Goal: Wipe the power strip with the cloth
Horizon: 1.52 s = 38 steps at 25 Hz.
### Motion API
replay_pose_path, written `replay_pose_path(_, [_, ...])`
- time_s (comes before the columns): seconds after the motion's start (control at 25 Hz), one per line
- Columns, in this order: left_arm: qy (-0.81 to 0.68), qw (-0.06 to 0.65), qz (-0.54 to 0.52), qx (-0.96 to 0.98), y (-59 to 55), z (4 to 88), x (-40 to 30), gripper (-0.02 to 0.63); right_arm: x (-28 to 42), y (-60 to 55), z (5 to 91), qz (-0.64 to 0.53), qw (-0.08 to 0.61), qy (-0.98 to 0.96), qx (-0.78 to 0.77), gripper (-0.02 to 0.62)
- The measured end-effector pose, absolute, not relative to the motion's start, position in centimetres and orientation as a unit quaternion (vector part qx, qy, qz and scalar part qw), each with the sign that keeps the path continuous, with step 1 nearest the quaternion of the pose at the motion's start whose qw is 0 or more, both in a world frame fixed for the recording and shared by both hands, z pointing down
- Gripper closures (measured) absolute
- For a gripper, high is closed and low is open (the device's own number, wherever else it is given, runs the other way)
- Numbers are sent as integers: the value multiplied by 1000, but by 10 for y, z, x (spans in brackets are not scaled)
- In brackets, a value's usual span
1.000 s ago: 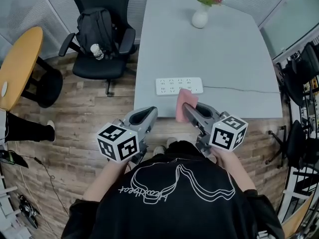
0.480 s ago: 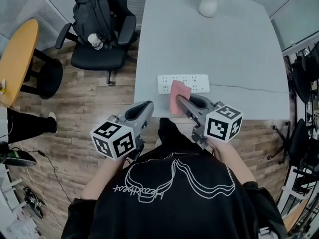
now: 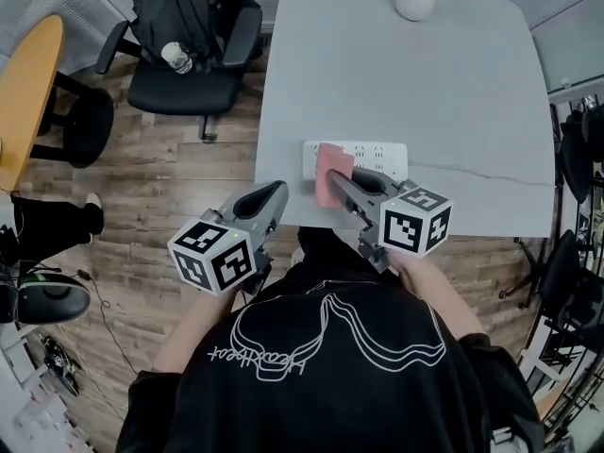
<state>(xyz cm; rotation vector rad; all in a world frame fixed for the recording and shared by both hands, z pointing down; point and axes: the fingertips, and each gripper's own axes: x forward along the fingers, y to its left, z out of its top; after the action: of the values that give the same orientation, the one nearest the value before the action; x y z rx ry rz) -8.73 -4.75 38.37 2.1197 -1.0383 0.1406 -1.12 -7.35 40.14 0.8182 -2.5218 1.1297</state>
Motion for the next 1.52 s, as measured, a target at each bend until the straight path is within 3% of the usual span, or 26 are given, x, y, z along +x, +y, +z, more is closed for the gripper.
replay_pose_path(0.92, [-421, 419, 62, 802, -64, 426, -110, 592, -43, -102, 477, 386, 264, -835, 291, 557])
replay_pose_path(1.52, [-420, 426, 66, 798, -64, 432, -108, 592, -40, -104, 492, 380, 299, -826, 290, 551])
